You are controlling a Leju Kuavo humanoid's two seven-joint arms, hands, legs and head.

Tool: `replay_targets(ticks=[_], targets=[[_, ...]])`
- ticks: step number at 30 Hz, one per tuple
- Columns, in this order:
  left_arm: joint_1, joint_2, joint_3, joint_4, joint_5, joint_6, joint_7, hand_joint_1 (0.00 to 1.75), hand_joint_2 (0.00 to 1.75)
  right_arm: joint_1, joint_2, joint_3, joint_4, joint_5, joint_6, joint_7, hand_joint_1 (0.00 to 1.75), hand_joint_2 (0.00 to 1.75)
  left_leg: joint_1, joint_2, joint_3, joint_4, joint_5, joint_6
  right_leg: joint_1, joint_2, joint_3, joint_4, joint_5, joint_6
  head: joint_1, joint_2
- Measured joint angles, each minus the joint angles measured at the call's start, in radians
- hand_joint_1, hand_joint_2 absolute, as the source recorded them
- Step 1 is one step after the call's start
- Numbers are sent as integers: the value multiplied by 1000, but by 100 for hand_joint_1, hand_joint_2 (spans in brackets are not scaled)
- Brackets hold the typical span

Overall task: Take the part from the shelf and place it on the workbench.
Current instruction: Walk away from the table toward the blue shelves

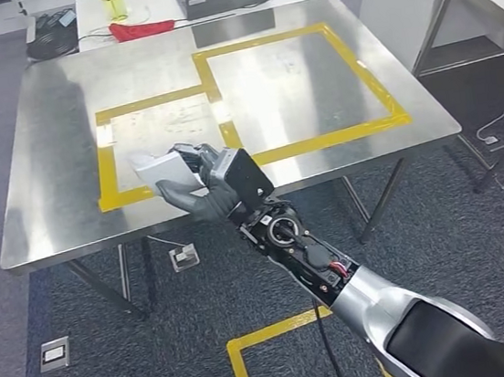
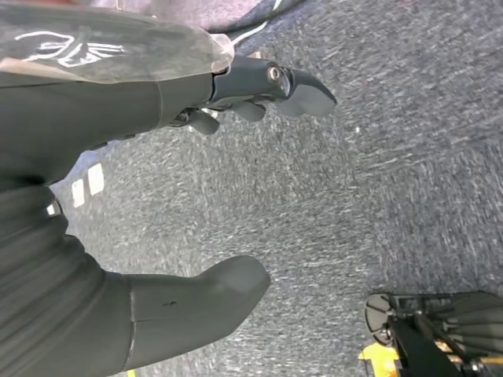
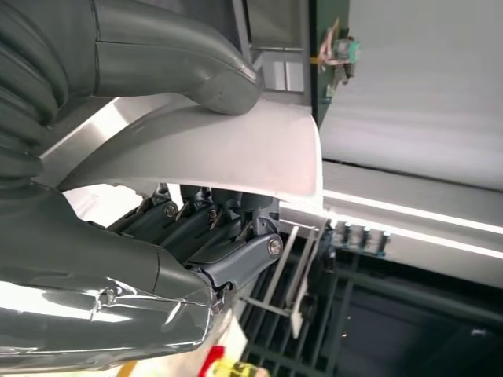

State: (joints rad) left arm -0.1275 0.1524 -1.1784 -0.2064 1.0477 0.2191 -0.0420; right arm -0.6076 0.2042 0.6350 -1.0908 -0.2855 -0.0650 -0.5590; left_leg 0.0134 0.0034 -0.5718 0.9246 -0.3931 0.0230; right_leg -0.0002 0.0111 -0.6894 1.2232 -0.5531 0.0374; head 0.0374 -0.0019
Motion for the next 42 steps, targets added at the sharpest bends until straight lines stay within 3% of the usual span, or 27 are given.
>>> replay_targets(ticks=[1,2,5,7,11,15,20,24,26,29,30,31,33,34,36,38,39,42], targets=[[0,0,0,0,0,0,0,0,175,3,0,0,0,1,-1,1,147,175,0,5,0,1,-1,-1,-5,-4,-12,25,-2,5,2,0],[0,-1,0,0,-1,0,0,0,175,6,-1,-1,0,1,-1,1,147,175,1,9,1,3,-3,-2,-8,-6,-5,11,14,8,4,0],[0,-3,0,0,-1,0,0,0,175,7,-1,-2,-1,1,-2,2,147,175,1,14,3,12,-10,-12,-11,-14,96,-188,108,11,12,0],[-1,-3,0,0,-2,0,0,0,175,7,-1,-3,-1,3,-2,2,147,175,-3,15,3,18,-15,-20,-10,-17,135,-268,131,10,14,0],[0,-1,0,0,-3,-4,0,0,175,8,-1,-3,-1,15,-3,6,147,175,-6,16,3,18,-15,-1,-9,-11,137,-274,130,18,-4,0],[-1,-1,0,0,-1,-10,0,0,175,8,-1,-1,0,17,3,11,147,175,-6,17,8,9,-11,-10,-10,-10,137,-275,130,16,-16,0],[-1,1,0,0,-1,-13,0,0,175,6,2,2,12,19,19,9,147,175,-8,17,5,13,-17,-6,-12,-11,137,-276,129,17,-23,0],[-1,1,0,0,-3,-12,0,0,175,1,6,2,19,28,24,5,147,175,-5,18,19,-8,-19,-1,-11,-11,141,-264,141,25,-23,0],[-2,-1,0,0,-4,-12,-1,0,175,-4,7,2,22,30,27,4,147,175,2,18,36,-20,-18,1,-10,-12,119,-211,112,30,-18,0],[-2,-2,0,0,-7,-12,-1,0,175,-7,7,3,27,33,32,3,147,175,3,19,43,-21,-17,1,-11,-11,24,-27,22,41,-7,0],[-1,-2,0,0,-7,-10,-1,0,175,-5,7,3,30,34,35,4,147,175,3,19,44,-20,-18,0,-12,-12,2,9,12,45,-4,0],[-1,-3,0,0,-8,-9,-2,0,175,-3,7,4,32,36,38,6,147,175,4,18,45,-19,-19,-2,-14,-12,-2,8,22,47,0,0],[0,-4,0,0,-10,-6,-3,0,175,-3,7,7,36,39,45,8,147,175,6,17,51,-14,-27,-10,-19,-14,43,-108,99,50,6,0],[-1,-3,0,0,-10,-5,-4,0,175,-4,8,8,37,42,48,9,147,175,7,17,53,-11,-31,-16,-19,-16,71,-179,130,49,7,0],[-2,-2,0,0,-10,-3,-5,0,175,-6,9,12,40,47,52,12,147,175,6,18,49,-3,-37,-28,-15,-19,104,-268,149,29,11,0],[-1,0,0,0,-8,-4,-5,0,175,-4,10,14,44,49,54,14,147,175,3,20,41,6,-42,-33,-14,-17,109,-276,146,1,7,0],[0,0,0,0,-8,-6,-5,0,175,-3,11,15,47,49,55,15,147,175,1,21,39,8,-42,-29,-14,-15,111,-274,154,-6,2,0],[-1,3,0,0,-10,-10,-5,0,175,-2,11,16,53,52,57,17,147,175,1,21,41,7,-40,-17,-14,-11,109,-274,155,-6,-13,0]])
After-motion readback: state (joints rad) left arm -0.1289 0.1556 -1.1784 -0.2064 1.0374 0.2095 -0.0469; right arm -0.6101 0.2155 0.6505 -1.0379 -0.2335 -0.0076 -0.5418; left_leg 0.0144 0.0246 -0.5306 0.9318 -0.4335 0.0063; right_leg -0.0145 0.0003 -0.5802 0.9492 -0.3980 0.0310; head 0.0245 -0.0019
